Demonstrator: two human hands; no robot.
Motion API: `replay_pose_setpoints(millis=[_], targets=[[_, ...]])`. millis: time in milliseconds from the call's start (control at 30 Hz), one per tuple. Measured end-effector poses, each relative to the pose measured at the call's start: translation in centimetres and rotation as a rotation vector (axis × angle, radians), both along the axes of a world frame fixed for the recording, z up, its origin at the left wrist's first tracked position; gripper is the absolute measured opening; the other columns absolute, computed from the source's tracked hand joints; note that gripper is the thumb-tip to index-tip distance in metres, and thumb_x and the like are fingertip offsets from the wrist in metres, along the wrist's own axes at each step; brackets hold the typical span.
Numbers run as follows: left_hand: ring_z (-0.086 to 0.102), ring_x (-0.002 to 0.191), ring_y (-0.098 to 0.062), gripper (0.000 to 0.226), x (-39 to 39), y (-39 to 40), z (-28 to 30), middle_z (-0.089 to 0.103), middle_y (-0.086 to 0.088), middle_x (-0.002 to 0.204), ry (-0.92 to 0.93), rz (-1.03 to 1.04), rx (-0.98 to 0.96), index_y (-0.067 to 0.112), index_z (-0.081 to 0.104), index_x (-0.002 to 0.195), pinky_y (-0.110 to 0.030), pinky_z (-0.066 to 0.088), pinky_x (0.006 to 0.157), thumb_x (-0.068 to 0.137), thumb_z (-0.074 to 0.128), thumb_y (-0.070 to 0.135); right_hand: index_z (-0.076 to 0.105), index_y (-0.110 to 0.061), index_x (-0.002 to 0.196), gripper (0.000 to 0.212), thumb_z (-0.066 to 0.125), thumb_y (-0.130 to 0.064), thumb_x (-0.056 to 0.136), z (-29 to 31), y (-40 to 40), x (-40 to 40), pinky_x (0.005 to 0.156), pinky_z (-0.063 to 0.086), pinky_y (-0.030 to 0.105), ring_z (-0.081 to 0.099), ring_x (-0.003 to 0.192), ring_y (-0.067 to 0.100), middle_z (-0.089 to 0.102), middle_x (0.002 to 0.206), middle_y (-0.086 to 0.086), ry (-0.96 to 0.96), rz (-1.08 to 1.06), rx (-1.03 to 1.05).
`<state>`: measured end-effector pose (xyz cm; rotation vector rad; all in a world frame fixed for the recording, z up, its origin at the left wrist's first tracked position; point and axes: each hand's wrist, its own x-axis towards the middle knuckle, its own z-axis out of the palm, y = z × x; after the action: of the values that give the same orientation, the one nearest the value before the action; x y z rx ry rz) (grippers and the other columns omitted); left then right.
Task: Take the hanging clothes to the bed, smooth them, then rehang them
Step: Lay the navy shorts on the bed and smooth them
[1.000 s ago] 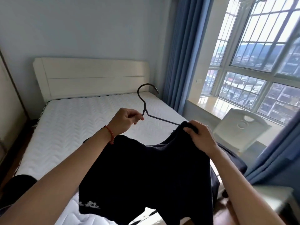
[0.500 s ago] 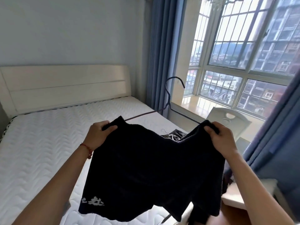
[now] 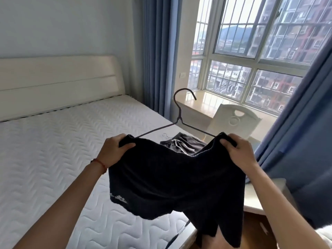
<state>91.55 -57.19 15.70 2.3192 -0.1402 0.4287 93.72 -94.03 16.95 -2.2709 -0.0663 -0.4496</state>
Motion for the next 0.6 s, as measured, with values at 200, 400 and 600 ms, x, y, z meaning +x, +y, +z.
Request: replay_pose_setpoints(millis=[200,400,600], targets=[[0.055,0.063,0.01,0.017,-0.2,-4.2,-3.8,0.062,0.011,0.059,-0.031,0.196,-0.096,0.03,0.057,0.072,-0.002,0.038,0.06,0.083,0.065,0.02,0.059,-0.023,0.078,0.011,0.062,-0.03,0.085,-1.9,-3.6,4.4,0.067,0.041,0.032,0.057,0.075,0.022,0.062,0.071,-0.001,0.043,0.171,-0.074],[0.057,0.065,0.008,0.019,-2.0,-9.5,-6.3,0.063,0.011,0.063,-0.006,0.424,-0.159,0.031,0.055,0.07,-0.001,0.038,0.06,0.082,0.066,0.02,0.06,-0.016,0.08,0.016,0.068,-0.031,0.081,-3.4,-7.7,9.5,0.074,0.046,0.04,0.059,0.076,0.026,0.063,0.073,0.002,0.111,0.324,-0.135],[0.059,0.07,-0.013,0.008,-2.5,-9.7,-8.4,0.065,0.001,0.071,0.052,0.615,-0.197,0.021,0.062,0.078,-0.004,0.038,0.063,0.082,0.066,0.015,0.059,-0.024,0.08,0.011,0.07,-0.023,0.08,-4.1,-5.3,14.3,0.069,0.037,0.027,0.054,0.074,0.016,0.057,0.07,-0.012,0.099,0.481,-0.122]])
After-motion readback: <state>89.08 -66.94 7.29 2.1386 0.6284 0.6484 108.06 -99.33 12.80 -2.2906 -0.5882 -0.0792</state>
